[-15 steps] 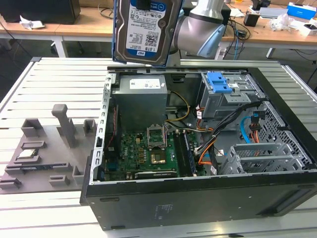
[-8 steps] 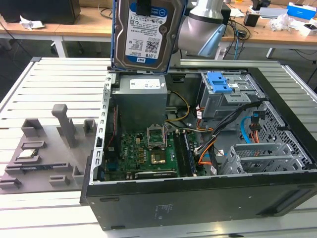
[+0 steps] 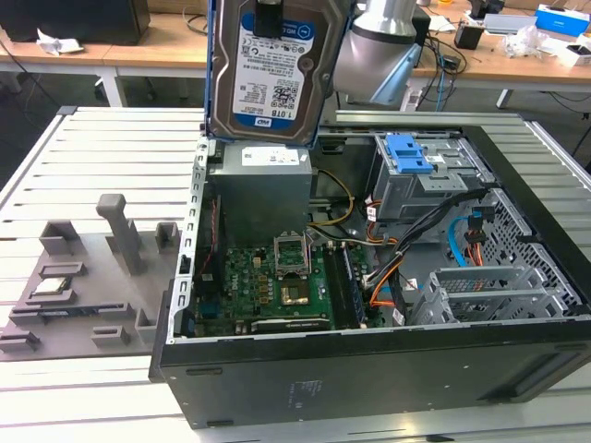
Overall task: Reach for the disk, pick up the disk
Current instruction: 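Pick up the disk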
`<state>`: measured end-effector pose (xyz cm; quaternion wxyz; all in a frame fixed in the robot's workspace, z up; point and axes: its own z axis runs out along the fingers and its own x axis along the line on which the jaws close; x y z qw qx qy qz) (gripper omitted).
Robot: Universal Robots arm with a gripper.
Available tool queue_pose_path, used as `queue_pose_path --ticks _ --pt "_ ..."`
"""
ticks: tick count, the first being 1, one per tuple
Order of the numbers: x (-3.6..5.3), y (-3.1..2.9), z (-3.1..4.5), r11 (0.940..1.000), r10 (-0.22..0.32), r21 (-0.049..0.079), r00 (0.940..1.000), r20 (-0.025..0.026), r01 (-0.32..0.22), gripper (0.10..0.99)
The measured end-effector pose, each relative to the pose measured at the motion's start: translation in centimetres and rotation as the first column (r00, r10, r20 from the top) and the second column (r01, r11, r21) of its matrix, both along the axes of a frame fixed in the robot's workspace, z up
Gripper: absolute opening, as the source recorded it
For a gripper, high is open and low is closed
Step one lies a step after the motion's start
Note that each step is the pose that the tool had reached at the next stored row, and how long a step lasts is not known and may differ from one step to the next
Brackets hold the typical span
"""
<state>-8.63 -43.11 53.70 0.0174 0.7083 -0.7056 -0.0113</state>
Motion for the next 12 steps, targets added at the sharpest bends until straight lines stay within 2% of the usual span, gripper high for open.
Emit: queue_pose_path --ticks 5,12 --pt "0.0 -1.59 0.0 1.0 0.0 0.0 1.0 0.0 0.0 0.365" --pt "0.0 -2.98 0.0 1.0 0.0 0.0 1.0 0.0 0.0 0.365"
